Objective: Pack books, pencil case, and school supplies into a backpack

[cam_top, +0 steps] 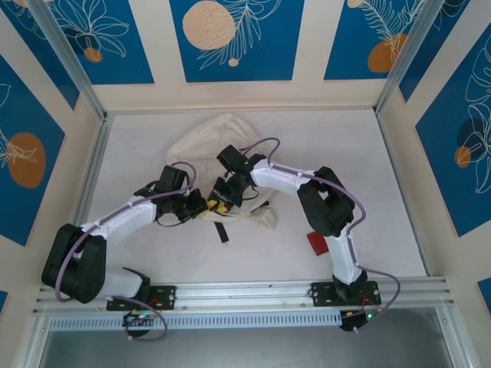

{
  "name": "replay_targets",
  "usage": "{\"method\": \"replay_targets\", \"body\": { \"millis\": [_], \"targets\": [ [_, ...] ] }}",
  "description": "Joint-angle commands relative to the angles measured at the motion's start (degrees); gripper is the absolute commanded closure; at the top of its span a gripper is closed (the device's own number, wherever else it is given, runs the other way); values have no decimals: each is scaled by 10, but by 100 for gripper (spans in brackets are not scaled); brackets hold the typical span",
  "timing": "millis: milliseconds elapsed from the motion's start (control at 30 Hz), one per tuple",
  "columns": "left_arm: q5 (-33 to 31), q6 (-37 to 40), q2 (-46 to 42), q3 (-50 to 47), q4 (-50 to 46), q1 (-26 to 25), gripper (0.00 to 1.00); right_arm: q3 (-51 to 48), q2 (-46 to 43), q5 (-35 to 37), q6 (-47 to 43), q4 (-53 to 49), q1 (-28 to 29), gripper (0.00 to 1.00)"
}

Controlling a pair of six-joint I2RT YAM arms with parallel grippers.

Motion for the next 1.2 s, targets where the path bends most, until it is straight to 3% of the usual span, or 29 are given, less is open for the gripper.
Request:
{"method": "replay_targets", "body": {
  "millis": [0, 333, 633, 1000, 1167],
  "targets": [
    [20, 13, -14, -1, 23, 1, 100, 10, 8, -6, 9, 7, -1, 79],
    [-1, 12, -18, 3, 2, 0, 100, 15, -11, 62, -34, -23, 5, 100],
    [-56, -1, -13, 13, -32, 1, 100, 13, -99, 247, -111, -161, 56, 100],
    [-58, -6, -3, 20, -32, 2, 100, 16, -123, 419, -93, -270, 102, 100],
    [-66, -7, -4, 23, -38, 2, 100, 5, -122, 459, -77, -299, 106, 100]
  ]
}}
